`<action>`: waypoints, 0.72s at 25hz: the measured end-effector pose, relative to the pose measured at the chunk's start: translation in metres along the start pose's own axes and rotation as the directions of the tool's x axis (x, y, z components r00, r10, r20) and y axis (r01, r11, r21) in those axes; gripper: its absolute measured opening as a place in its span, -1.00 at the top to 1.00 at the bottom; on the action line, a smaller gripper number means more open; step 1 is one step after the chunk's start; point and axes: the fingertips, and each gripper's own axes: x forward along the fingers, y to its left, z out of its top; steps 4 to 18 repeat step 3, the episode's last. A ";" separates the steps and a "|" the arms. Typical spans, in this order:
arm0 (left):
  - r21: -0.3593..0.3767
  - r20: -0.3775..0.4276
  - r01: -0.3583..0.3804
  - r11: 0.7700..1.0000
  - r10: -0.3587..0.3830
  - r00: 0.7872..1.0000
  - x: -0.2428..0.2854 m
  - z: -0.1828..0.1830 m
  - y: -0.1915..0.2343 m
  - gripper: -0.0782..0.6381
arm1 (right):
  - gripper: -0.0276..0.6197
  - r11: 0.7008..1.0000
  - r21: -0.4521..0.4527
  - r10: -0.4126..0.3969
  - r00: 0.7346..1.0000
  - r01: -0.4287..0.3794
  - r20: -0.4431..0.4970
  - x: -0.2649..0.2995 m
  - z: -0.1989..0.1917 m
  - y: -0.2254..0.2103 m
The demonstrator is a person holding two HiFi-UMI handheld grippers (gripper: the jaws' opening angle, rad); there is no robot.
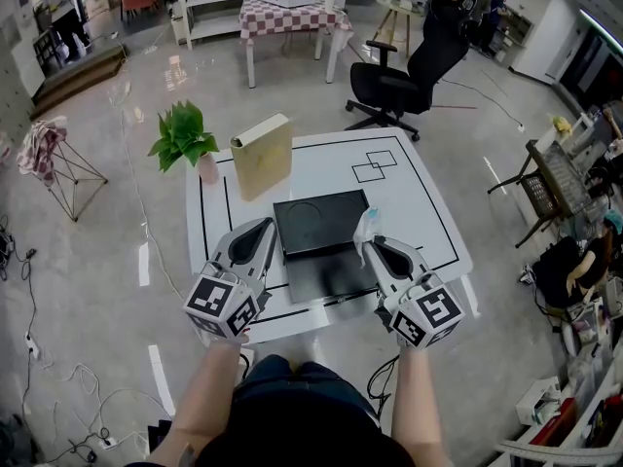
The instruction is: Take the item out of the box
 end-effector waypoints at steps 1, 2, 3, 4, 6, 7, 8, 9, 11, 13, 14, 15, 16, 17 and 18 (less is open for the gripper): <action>0.000 0.000 0.000 1.000 0.000 1.000 0.000 0.000 -0.001 0.77 | 0.88 1.000 -0.001 0.000 1.000 0.000 -0.001 -0.001 0.000 -0.001; 0.000 0.000 0.000 1.000 0.000 1.000 0.001 0.001 -0.002 0.77 | 0.88 1.000 -0.001 0.000 1.000 0.000 -0.001 -0.001 0.001 -0.001; 0.000 0.000 0.000 1.000 0.000 1.000 0.001 0.001 -0.002 0.77 | 0.88 1.000 -0.002 0.001 1.000 -0.001 -0.001 -0.002 0.001 -0.002; 0.000 0.000 0.000 1.000 0.000 1.000 0.001 0.001 -0.002 0.77 | 0.88 1.000 -0.002 0.001 1.000 -0.001 -0.001 -0.002 0.001 -0.002; 0.000 0.000 0.000 1.000 0.000 1.000 0.001 0.001 -0.002 0.77 | 0.88 1.000 -0.002 0.001 1.000 -0.001 -0.001 -0.002 0.001 -0.002; 0.000 0.000 0.000 1.000 0.000 1.000 0.001 0.001 -0.002 0.77 | 0.88 1.000 -0.002 0.001 1.000 -0.001 -0.001 -0.002 0.001 -0.002; 0.000 0.000 0.000 1.000 0.000 1.000 0.001 0.001 -0.002 0.77 | 0.88 1.000 -0.002 0.001 1.000 -0.001 -0.001 -0.002 0.001 -0.002; 0.000 0.000 0.000 1.000 0.000 1.000 0.001 0.001 -0.002 0.77 | 0.88 1.000 -0.002 0.001 1.000 -0.001 -0.001 -0.002 0.001 -0.002; 0.000 0.000 0.000 1.000 0.000 1.000 0.001 0.001 -0.002 0.77 | 0.88 1.000 -0.002 0.001 1.000 -0.001 -0.001 -0.002 0.001 -0.002; 0.000 0.000 0.000 1.000 0.000 1.000 0.001 0.001 -0.002 0.77 | 0.88 1.000 -0.002 0.001 1.000 -0.001 -0.001 -0.002 0.001 -0.002; 0.000 0.000 0.000 1.000 0.000 1.000 0.001 0.001 -0.002 0.77 | 0.88 1.000 -0.002 0.001 1.000 -0.001 -0.001 -0.002 0.001 -0.002; 0.000 0.000 0.000 1.000 0.000 1.000 0.001 0.001 -0.002 0.77 | 0.88 1.000 -0.002 0.001 1.000 -0.001 -0.001 -0.002 0.001 -0.002; 0.000 0.000 0.000 1.000 0.000 1.000 0.001 0.001 -0.002 0.77 | 0.88 1.000 -0.002 0.001 1.000 -0.001 -0.001 -0.002 0.001 -0.002; 0.000 0.000 0.000 1.000 0.000 1.000 0.001 0.001 -0.002 0.77 | 0.88 1.000 -0.002 0.001 1.000 -0.001 -0.001 -0.002 0.001 -0.002; 0.000 0.000 0.000 1.000 0.000 1.000 0.001 0.001 -0.002 0.77 | 0.88 1.000 -0.002 0.001 1.000 -0.001 -0.001 -0.002 0.001 -0.002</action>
